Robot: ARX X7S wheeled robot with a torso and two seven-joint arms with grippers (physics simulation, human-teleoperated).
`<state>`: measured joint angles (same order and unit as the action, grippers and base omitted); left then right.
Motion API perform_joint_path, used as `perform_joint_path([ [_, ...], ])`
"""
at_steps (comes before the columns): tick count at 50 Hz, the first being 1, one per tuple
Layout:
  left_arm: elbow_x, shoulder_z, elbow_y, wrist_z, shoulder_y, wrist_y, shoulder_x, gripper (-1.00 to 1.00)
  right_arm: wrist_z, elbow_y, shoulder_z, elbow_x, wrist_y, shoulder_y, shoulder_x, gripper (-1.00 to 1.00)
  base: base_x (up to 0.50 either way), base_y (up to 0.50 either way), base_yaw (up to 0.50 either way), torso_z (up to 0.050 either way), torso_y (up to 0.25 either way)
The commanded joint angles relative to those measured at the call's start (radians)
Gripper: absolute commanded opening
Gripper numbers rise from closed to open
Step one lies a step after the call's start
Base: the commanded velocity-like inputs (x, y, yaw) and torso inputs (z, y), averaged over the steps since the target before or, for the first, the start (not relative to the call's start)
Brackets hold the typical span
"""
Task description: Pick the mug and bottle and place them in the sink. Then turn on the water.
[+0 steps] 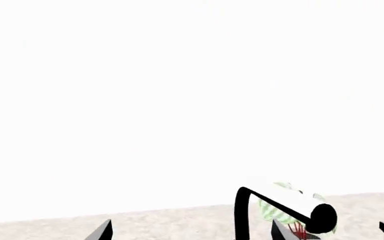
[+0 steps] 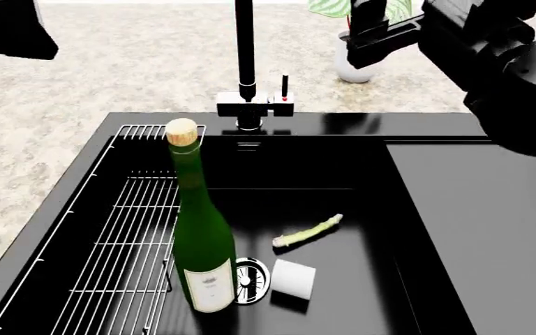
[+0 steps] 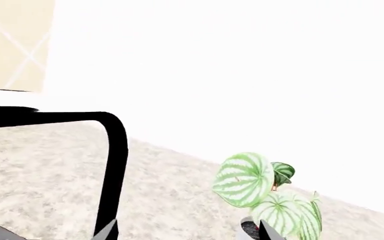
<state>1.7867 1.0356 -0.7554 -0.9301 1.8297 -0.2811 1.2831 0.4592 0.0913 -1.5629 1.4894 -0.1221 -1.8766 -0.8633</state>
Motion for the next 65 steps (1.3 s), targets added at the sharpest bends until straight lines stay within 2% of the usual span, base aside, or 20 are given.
perform_joint_path([
  [1,-0.046,-0.020,-0.014,-0.066,-0.006,0.041,0.024,1.00,0.226,-0.142,-0.009,-0.072,0.118,0.145,0.157,1.00,0.00,0.00,0.00,0.000,0.000],
  [16,-0.087,-0.032,-0.012,-0.117,-0.011,0.062,0.001,1.00,0.273,-0.365,-0.015,-0.082,0.172,0.273,0.333,1.00,0.00,0.00,0.00,0.000,0.000],
  [27,-0.108,-0.035,-0.014,-0.127,-0.022,0.066,0.001,1.00,0.233,-0.402,0.013,-0.041,0.205,0.327,0.386,1.00,0.00,0.00,0.00,0.000,0.000],
  [47,-0.133,-0.038,-0.021,-0.118,-0.051,0.084,0.024,1.00,0.287,-0.453,0.035,-0.063,0.220,0.305,0.428,1.00,0.00,0.00,0.00,0.000,0.000],
  [65,-0.156,-0.048,-0.036,-0.117,-0.068,0.099,0.047,1.00,0.207,-0.628,0.047,-0.049,0.209,0.302,0.560,1.00,0.00,0.00,0.00,0.000,0.000],
])
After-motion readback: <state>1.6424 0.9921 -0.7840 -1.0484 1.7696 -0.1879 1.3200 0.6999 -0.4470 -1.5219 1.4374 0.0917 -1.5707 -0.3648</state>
